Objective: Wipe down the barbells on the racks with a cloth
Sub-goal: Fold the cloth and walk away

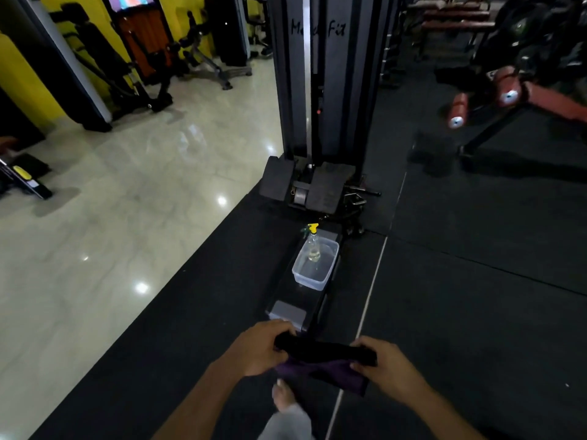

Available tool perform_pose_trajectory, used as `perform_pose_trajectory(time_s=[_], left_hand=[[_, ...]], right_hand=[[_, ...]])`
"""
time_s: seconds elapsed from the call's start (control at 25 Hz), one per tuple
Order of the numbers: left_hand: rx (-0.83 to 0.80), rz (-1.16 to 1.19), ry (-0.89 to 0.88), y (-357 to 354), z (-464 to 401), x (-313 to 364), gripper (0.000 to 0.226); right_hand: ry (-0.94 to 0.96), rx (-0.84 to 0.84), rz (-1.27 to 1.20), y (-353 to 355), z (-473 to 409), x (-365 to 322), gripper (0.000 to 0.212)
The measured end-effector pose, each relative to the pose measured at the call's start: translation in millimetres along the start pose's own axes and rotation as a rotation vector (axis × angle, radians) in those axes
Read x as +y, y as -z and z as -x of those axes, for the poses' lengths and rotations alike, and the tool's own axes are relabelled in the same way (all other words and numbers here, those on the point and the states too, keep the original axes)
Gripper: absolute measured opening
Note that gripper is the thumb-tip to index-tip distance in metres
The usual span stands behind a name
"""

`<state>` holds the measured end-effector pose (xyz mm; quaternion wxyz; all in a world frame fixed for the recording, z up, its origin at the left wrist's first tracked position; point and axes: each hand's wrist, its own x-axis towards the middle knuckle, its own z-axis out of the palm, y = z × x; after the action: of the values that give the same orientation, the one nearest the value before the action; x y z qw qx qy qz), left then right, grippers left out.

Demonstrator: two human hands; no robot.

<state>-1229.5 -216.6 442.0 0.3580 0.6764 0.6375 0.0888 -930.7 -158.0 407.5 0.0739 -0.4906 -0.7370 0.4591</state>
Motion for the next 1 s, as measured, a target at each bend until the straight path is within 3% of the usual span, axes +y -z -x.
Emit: perform_pose_trajectory(time_s=[0.12,0.28,0.52,0.68,0.72,0.84,0.88,1.0], left_hand=[[0.052,-0.011,0.081,19,-79,-42,0.022],[0.102,0.042,0.146,46,-167,-74,0.041],[0.004,0.085,0.255,99,-295,-97,0.027],[-0.098,0.036,0.291,105,-379,-136,0.025],[-0.115,0.009,0.308,101,-401,-150,0.021],[-0.136,-0.014,0.383,77,-463,-195,0.017],[-0.145,-0.013,0.41,67,-485,-211,0.019],[-0.17,-0.004,0.456,46,-541,-247,0.024]], right_hand=[[-0.038,-0.032,0.048,14,-79,7,0.021],[-0.094,-0.064,0.137,31,-168,7,0.031],[-0.191,-0.044,0.176,74,-305,17,0.021],[-0.24,-0.117,0.113,71,-390,53,0.015],[-0.255,-0.142,0.087,68,-412,65,0.02],[-0.262,-0.179,0.0,46,-472,110,0.068],[-0.284,-0.202,-0.013,40,-491,123,0.067],[-0.376,-0.228,0.072,34,-551,148,0.032]])
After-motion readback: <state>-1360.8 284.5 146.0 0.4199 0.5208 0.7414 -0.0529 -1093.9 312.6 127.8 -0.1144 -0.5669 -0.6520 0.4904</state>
